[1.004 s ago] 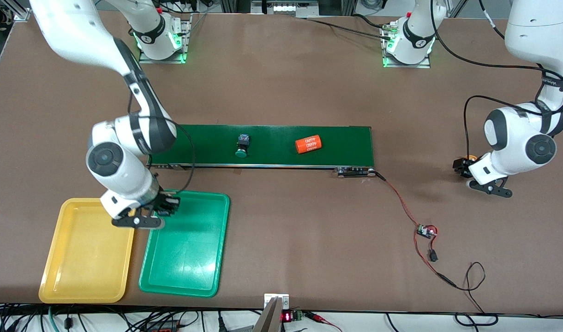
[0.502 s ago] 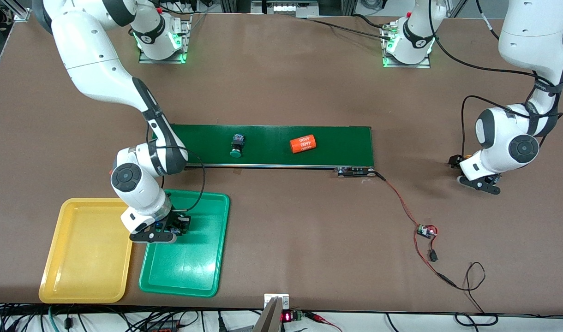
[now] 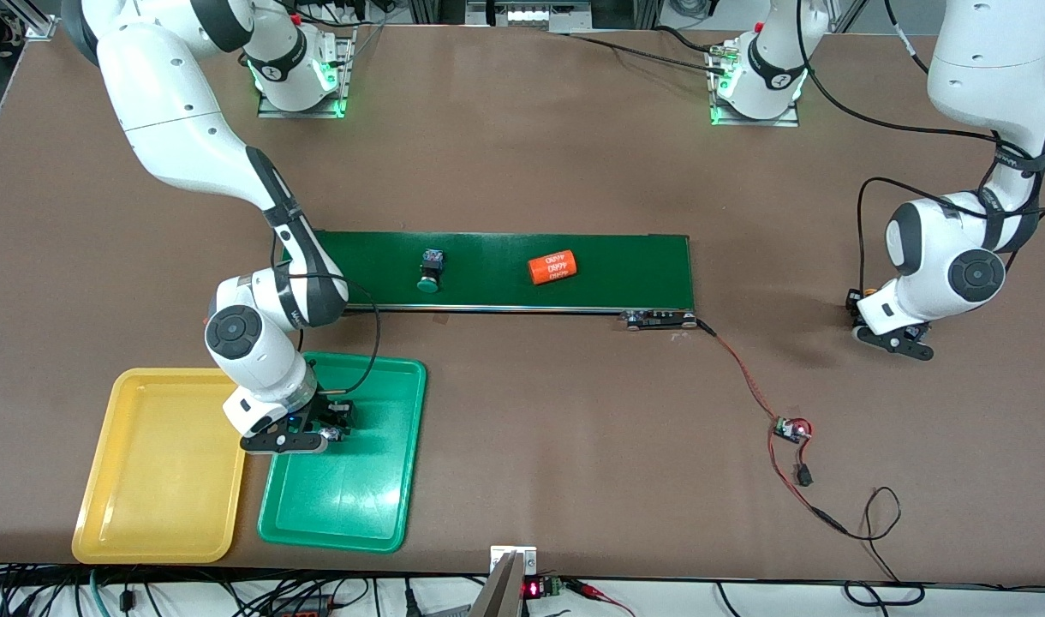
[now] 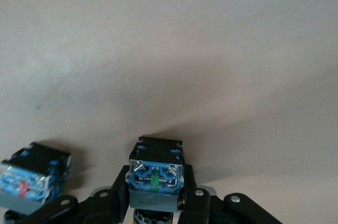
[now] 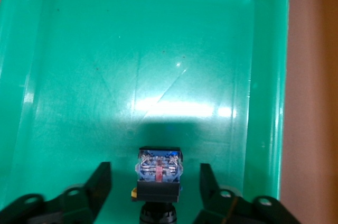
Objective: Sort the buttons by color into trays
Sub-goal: 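Open the right gripper over the green tray while the left gripper grasps a button, then grasp the green button with the right gripper while the left gripper reaches buttons, then carry the green button to the green tray while the left gripper grasps a button, then lower the green button into the green tray and open the right gripper, then return the right gripper to the belt while the left gripper carries the button, then place the button on the belt while the right gripper reaches the belt end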
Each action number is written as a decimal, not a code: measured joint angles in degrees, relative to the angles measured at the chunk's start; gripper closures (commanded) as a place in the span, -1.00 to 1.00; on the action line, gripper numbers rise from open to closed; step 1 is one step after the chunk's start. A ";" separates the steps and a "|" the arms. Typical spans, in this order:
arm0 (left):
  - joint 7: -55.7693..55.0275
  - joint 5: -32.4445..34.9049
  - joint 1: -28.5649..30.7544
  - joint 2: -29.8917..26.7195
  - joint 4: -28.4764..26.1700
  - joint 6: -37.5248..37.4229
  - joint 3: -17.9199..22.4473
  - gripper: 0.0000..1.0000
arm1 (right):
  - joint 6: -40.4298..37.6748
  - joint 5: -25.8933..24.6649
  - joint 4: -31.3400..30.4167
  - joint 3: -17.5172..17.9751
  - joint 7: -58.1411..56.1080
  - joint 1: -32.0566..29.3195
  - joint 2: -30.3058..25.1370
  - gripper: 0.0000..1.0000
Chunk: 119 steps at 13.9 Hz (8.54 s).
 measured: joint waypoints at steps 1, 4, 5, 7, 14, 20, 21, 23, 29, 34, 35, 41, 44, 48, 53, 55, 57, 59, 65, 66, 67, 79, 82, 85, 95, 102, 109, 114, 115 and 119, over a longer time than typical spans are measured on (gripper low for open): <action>-0.18 0.00 -0.10 -0.30 0.76 -2.19 -1.23 0.75 | 0.02 0.00 0.08 0.00 -0.06 0.09 -0.02 -1.00; -2.65 -0.05 -0.59 -2.60 5.17 -13.95 -5.09 0.75 | -0.07 0.00 -0.10 -0.02 -0.15 0.71 -0.93 -1.00; -4.82 -0.07 -0.66 -3.76 6.75 -17.77 -6.99 0.75 | -0.37 0.00 -0.53 -0.03 -0.15 0.96 -1.86 -1.00; -11.97 -0.08 -0.79 -6.19 9.26 -23.93 -12.36 0.73 | -2.88 0.00 -1.99 -0.20 -0.15 1.23 -4.95 -1.00; -38.66 -8.10 -3.29 -7.38 10.05 -24.17 -27.41 0.71 | -18.23 5.73 -12.87 -0.16 0.05 2.54 -21.93 -1.00; -46.57 -13.53 -6.34 -3.43 9.81 -13.58 -32.19 0.65 | -18.91 7.12 -31.87 5.47 7.20 5.10 -34.23 -1.00; -46.77 -13.59 -6.72 -2.72 9.80 -12.78 -32.45 0.63 | -18.88 7.12 -33.55 6.58 8.58 5.22 -35.21 -1.00; -46.98 -13.93 -7.09 -1.87 9.79 -12.13 -33.32 0.60 | -18.56 7.11 -35.48 7.48 9.96 5.31 -36.09 -1.00; -48.77 -17.50 -7.38 -1.82 9.82 -11.94 -35.77 -1.00 | -13.41 7.11 -39.65 7.20 11.08 4.99 -36.08 -1.00; -48.79 -17.50 -5.97 -4.18 10.86 -12.16 -35.38 -1.00 | -10.24 7.10 -41.84 7.18 13.37 4.93 -35.10 -1.00; -48.79 -17.50 -5.14 -5.54 11.09 -13.57 -35.14 -1.00 | -10.13 7.07 -41.97 7.17 13.38 4.92 -34.78 -1.00; -45.21 -13.49 -3.47 -11.14 10.90 -23.62 -27.06 -1.00 | -7.30 5.39 -42.63 7.12 13.38 4.89 -32.48 -0.38; -35.11 -9.17 -3.25 -10.77 9.59 -24.00 -20.21 -1.00 | -6.20 4.67 -43.05 6.97 13.37 4.73 -31.63 0.28; -17.61 -1.00 -1.99 -9.05 9.18 -23.47 -10.14 -1.00 | -6.11 3.78 -43.10 6.92 13.36 3.81 -31.46 0.82; -10.26 15.28 -0.32 -6.26 9.02 -14.50 -4.81 -1.00 | -5.30 3.53 -38.40 6.77 11.47 2.19 -32.09 0.88; -7.40 19.37 1.11 -4.64 8.99 -10.73 -3.55 -1.00 | -5.59 3.53 -33.44 6.39 8.62 1.67 -31.47 0.89; -3.20 20.11 3.97 -2.97 8.94 -8.13 -2.99 -1.00 | -5.92 3.53 -28.13 5.41 7.12 1.66 -28.73 0.89; 2.40 20.11 7.86 -1.17 8.93 -4.10 -2.92 -1.00 | -5.92 3.53 -22.83 4.49 6.39 1.70 -23.86 0.89; 15.79 9.89 12.21 0.20 8.93 -1.45 -4.95 -1.00 | -4.14 3.52 -8.49 2.49 2.59 2.05 -9.13 0.88; 18.37 7.43 12.21 0.20 8.92 -1.62 -5.08 -1.00 | -2.43 3.52 -7.30 2.32 2.35 2.09 -7.59 0.88; 20.51 5.84 12.21 0.21 8.89 -1.84 -5.12 -1.00 | -0.48 3.53 -6.55 2.21 2.24 2.10 -6.22 0.87; 23.42 2.12 14.08 5.02 8.45 0.45 -5.12 0.07 | 4.90 3.53 -5.41 2.19 2.15 2.53 -3.00 -1.00; 23.43 2.11 14.10 5.05 8.46 0.61 -5.14 0.71 | 5.21 3.53 -5.09 2.05 2.08 2.78 -3.36 -1.00; 23.49 2.10 14.10 4.82 8.64 0.59 -5.36 0.81 | 3.58 3.53 -5.55 1.70 2.02 2.87 -5.42 -1.00; 8.37 1.68 13.78 -3.22 16.00 -27.06 -19.72 0.80 | -17.61 5.39 -17.66 1.88 2.45 2.89 -24.19 -1.00; -21.83 -1.99 10.58 -3.91 15.79 -30.50 -35.44 0.79 | -28.49 5.42 -24.80 2.01 -0.84 1.38 -35.89 -1.00; -41.65 -7.02 1.50 -0.79 13.27 -17.58 -40.73 0.79 | -32.04 7.51 -30.06 4.55 0.88 -1.31 -43.00 -1.00; -51.22 -7.03 -3.35 2.05 12.39 -11.50 -41.39 -1.00 | -28.20 7.56 -32.99 8.65 7.43 -1.67 -43.12 -1.00; -51.79 -7.03 -3.47 2.01 12.41 -11.43 -41.63 -1.00 | -27.12 7.56 -33.83 8.97 7.84 -1.68 -43.08 -1.00; -51.96 -7.04 -3.00 0.91 13.43 -11.11 -41.71 -1.00 | -24.65 7.56 -35.94 9.66 9.60 -1.68 -42.03 -1.00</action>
